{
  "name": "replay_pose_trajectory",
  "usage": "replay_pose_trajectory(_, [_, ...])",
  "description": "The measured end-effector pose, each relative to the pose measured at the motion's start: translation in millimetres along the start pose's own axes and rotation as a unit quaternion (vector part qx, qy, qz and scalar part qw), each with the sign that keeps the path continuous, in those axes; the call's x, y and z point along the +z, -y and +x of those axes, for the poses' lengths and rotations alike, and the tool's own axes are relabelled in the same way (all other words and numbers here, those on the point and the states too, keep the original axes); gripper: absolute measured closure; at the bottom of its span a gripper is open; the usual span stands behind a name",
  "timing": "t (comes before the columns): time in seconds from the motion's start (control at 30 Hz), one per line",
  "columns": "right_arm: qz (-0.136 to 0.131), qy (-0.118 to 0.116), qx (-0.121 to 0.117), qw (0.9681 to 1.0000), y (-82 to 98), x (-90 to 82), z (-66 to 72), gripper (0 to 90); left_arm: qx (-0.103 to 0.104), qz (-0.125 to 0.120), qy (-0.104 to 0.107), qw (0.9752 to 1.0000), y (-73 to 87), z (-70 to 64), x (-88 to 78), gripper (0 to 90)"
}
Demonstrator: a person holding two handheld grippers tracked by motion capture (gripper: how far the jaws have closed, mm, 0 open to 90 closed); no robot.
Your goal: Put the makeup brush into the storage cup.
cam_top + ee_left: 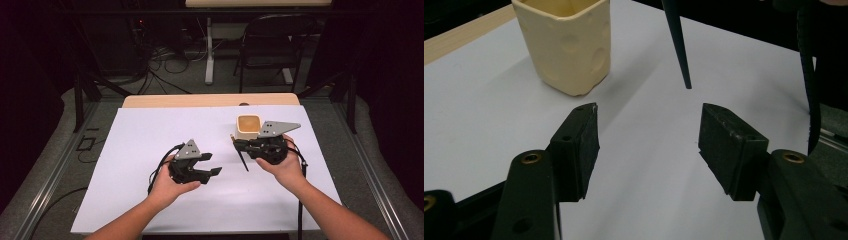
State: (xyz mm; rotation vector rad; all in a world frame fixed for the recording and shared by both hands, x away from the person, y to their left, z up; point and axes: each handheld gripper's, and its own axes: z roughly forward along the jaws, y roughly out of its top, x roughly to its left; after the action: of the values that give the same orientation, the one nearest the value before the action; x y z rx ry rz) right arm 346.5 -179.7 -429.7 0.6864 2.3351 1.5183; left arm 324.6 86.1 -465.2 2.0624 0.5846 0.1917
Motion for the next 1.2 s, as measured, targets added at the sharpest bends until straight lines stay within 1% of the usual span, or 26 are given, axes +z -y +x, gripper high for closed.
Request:
replay_pose_trajectory(0.3, [-0.011,-0.002,0.003,0.9999,1.4,3.8,2.7,84.3,-0.010,-0.003,0.007,0.9999,-1.0,-1.9,4.7,42.8])
replay_pose_trajectory(0.47, [-0.016,-0.001,0.006,0.9998,1.9,4.8,4.1,84.3,-0.014,-0.011,0.006,0.9998,-2.1,-2.1,5.2,43.4])
replay_pose_trajectory(0.53, [-0.017,-0.001,0.006,0.9998,2.2,5.2,4.5,84.3,-0.016,-0.011,0.006,0.9998,-2.2,-2.3,6.0,43.7])
replay_pose_trajectory(0.63, [-0.026,-0.001,0.011,0.9996,2.7,6.1,4.9,84.3,-0.021,-0.011,0.007,0.9997,-2.6,-2.7,6.8,44.1])
replay_pose_trajectory(0.87, [-0.033,-0.004,0.018,0.9993,2.7,6.9,6.7,84.3,-0.024,-0.017,0.006,0.9995,-3.3,-4.2,10.3,45.7])
replay_pose_trajectory(1.0, [-0.039,-0.004,0.019,0.9990,2.4,7.7,7.0,84.3,-0.031,-0.018,0.007,0.9993,-3.8,-4.4,11.8,46.5])
replay_pose_trajectory(1.2, [-0.047,-0.003,0.024,0.9986,2.7,8.4,7.7,84.3,-0.041,-0.027,0.008,0.9988,-4.5,-5.2,13.8,47.1])
